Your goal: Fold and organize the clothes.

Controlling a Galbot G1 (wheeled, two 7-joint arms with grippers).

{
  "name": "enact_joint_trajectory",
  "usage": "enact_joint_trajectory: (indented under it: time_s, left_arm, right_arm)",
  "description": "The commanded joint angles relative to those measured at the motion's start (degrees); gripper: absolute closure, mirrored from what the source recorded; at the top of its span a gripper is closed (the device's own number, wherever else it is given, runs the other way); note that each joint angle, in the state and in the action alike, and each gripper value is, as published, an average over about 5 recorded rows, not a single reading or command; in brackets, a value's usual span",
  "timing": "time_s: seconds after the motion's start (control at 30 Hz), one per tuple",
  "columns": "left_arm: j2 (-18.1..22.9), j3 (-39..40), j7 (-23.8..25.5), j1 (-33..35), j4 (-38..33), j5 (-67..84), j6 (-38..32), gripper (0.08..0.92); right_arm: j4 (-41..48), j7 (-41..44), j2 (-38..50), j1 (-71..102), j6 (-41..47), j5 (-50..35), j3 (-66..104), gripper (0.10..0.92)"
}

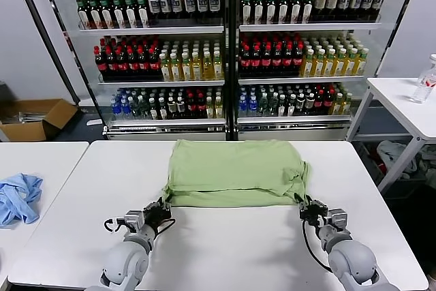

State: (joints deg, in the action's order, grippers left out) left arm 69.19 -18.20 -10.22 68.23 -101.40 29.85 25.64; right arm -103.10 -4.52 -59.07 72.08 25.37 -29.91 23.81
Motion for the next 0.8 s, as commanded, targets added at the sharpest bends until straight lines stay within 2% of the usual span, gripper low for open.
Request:
enact_joint_trajectory:
  time_s: [0.03,0.27,0.47,0.73,0.8]
  left_arm:
    - [-0.9,-1.4,-0.8,8.5,-10.3,0.5,0.9,0.895]
    - [-2.7,-4.1,-1.5,20.4,-21.2,-1.6,1.5,0.902]
    - [-4.2,-6.5,-1.8,29.5,-28.0,-3.7,2.3,0.902]
    - [-5.0,-10.2,-2.4,38.9,-34.2,-4.7,4.7,0.902]
    - [-5.3,-10.8,-2.3,40.2,-35.0,-4.8,5.6,0.902]
  right_arm:
    - [-8.4,-0.3,1.2,8.4,0.5,-1.0,3.5,0.862]
    - [-19.0,-0.9,1.4,22.2,0.8,0.1,10.2,0.862]
    - [-27.6,-0.8,-0.2,36.7,0.2,5.1,14.3,0.862]
    - [-32.8,-0.9,-2.5,44.8,0.5,9.6,17.6,0.862]
    - [-33.6,-0.7,-2.4,44.7,0.7,9.9,18.0,0.841]
